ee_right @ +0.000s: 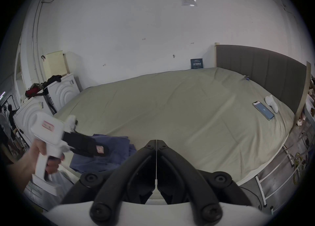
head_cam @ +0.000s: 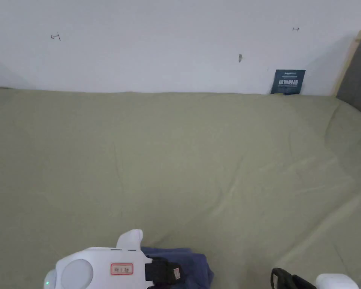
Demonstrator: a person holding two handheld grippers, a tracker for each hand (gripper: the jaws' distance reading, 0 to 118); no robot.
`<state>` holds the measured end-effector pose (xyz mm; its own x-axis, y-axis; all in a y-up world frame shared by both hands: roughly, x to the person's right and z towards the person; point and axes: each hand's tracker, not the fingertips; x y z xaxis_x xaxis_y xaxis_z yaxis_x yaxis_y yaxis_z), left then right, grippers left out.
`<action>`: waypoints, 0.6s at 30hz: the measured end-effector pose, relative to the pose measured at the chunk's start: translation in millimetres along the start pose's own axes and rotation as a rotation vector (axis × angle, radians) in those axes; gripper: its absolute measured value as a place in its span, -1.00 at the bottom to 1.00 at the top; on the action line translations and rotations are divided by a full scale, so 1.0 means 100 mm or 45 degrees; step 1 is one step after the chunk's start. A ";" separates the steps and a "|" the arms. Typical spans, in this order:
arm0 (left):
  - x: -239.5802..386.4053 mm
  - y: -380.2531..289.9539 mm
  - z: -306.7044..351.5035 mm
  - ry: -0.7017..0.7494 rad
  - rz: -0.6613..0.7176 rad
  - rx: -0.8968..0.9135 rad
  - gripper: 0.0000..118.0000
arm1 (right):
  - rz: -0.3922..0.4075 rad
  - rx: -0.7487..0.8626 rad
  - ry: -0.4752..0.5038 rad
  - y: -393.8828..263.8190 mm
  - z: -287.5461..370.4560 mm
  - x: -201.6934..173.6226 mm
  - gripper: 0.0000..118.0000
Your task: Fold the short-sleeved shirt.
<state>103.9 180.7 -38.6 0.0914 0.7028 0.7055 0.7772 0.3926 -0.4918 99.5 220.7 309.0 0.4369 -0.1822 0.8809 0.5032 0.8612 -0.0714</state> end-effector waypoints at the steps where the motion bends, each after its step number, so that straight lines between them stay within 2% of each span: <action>1: -0.02 0.01 0.16 0.021 -0.037 0.015 -1.00 | 0.001 -0.023 0.047 0.02 -0.07 -0.05 -0.95; 4: -0.11 0.02 0.50 0.072 -0.044 0.039 -1.00 | -0.018 -0.135 0.217 0.08 -0.35 -0.20 -0.95; 8: -0.35 0.04 0.77 0.139 -0.011 0.078 -1.00 | -0.280 -0.406 0.552 0.03 -0.97 -0.22 -0.95; 10: -0.48 0.06 0.85 0.191 0.017 0.100 -1.00 | -0.352 -0.507 0.607 -0.06 -1.26 -0.20 -0.95; 11: -0.55 0.06 0.87 0.201 0.026 0.099 -1.00 | -0.407 -0.591 0.704 -0.13 -1.43 -0.15 -0.95; 12: -0.62 0.06 0.87 0.212 0.042 0.104 -1.00 | -0.471 -0.628 0.739 -0.21 -1.55 -0.11 -0.95; 13: -0.68 0.06 0.88 0.221 0.058 0.102 -1.00 | -0.510 -0.648 0.718 -0.28 -1.65 -0.08 -0.95; 14: -0.74 0.06 0.88 0.235 0.070 0.097 -1.00 | -0.563 -0.707 0.778 -0.35 -1.76 -0.03 -0.95; 17: -0.92 0.04 0.85 0.262 0.112 0.084 -1.00 | -0.791 -0.837 0.972 -0.61 -2.06 0.16 -0.95; 18: -0.96 0.04 0.84 0.270 0.120 0.079 -1.00 | -0.816 -0.853 0.950 -0.67 -2.10 0.20 -0.95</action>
<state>46.4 164.5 -150.9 0.2955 0.6002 0.7433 0.7198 0.3716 -0.5863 231.4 59.5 233.0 0.1784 -0.9114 0.3708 0.9806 0.1337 -0.1432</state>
